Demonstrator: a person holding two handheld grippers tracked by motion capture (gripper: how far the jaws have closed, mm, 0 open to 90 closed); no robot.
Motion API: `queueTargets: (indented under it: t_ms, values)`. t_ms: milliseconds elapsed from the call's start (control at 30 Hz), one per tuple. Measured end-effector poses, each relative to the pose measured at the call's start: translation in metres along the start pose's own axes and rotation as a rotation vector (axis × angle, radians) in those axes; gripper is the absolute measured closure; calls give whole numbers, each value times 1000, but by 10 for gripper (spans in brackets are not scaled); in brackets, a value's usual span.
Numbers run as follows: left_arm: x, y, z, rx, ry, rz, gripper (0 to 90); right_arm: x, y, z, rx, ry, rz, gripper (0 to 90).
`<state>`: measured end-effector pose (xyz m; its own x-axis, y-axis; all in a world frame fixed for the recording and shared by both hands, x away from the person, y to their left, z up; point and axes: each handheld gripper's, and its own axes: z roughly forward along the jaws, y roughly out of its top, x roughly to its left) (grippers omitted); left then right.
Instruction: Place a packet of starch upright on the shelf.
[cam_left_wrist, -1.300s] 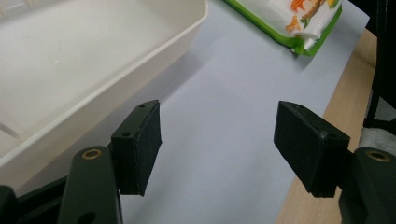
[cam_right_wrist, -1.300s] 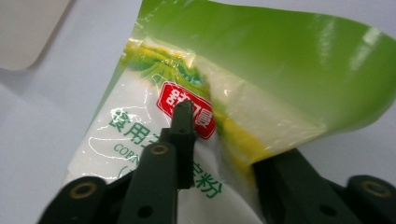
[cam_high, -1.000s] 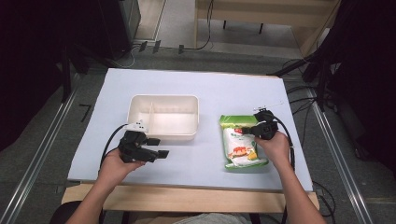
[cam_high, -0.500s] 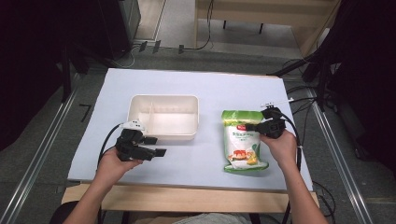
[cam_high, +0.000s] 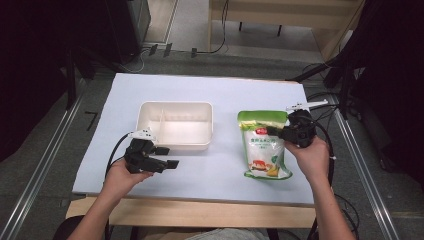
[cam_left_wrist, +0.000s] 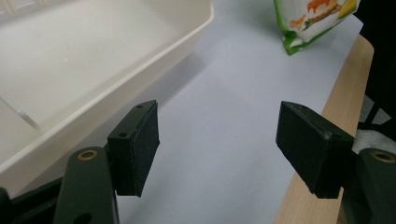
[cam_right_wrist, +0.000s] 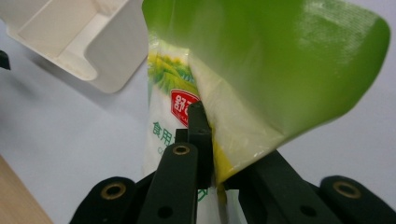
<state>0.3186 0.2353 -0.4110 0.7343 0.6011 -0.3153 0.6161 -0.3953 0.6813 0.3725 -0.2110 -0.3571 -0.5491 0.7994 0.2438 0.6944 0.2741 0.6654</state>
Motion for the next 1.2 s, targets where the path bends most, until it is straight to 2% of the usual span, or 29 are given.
queueTargets:
  t_ms: [100, 233, 433, 633, 800, 1000, 1200]
  values:
    - [-1, 0, 1, 6, -4, 7, 304, 6, 6, -14, -27, -19, -17, 884]
    - [-1, 0, 2, 13, 2, 22, 301, 10, 13, -23, -58, -19, -20, 884]
    - [-1, 1, 3, 16, -2, 24, 300, 15, 25, -32, -74, -35, -34, 885]
    - [-1, 0, 5, 27, 5, 25, 300, 16, 40, -35, -62, -25, -33, 885]
    - [1, -1, 4, 27, 2, 20, 300, 27, 57, -33, -56, -39, -69, 885]
    - [1, -1, 4, 24, 6, 16, 300, 32, 80, -29, -57, -16, -74, 884]
    - [1, -1, 4, 28, 5, 17, 300, 43, 108, -27, -70, -3, -89, 885]
